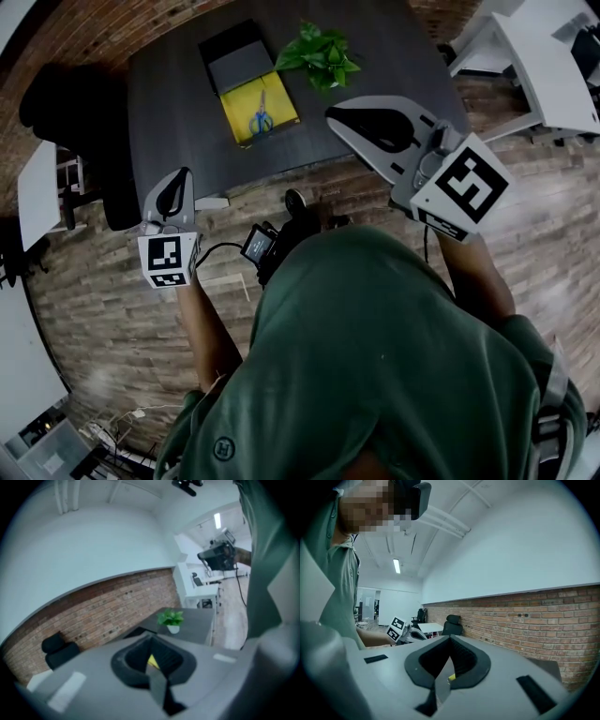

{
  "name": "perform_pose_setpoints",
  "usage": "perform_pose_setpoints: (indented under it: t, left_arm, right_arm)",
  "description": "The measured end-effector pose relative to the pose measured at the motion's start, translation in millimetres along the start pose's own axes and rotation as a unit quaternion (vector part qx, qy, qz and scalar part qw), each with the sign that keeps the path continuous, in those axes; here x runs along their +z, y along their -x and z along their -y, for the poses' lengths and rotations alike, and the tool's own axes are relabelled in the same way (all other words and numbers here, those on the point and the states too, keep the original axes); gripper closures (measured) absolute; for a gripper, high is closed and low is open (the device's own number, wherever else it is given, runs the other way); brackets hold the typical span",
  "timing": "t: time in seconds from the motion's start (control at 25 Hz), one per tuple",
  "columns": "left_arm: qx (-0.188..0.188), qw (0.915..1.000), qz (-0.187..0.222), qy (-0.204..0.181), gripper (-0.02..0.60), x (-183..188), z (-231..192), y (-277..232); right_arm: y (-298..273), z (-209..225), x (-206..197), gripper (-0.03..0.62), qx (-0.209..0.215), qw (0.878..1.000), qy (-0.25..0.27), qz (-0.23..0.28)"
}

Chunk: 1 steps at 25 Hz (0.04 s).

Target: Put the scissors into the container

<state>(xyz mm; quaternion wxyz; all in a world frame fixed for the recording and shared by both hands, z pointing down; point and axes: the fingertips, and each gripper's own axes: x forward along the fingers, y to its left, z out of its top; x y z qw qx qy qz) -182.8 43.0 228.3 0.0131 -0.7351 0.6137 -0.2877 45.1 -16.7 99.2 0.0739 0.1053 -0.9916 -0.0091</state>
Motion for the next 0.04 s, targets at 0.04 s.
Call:
perform_pose_setpoints:
  t: [0.04]
  left_arm:
    - [-0.002, 1.0000, -0.003, 0.003, 0.580, -3.1, 3.5, 0.9]
  right_arm:
    - [2.2, -1.8, -1.8, 0.589, 0.000, 1.000, -0.001, -0.002]
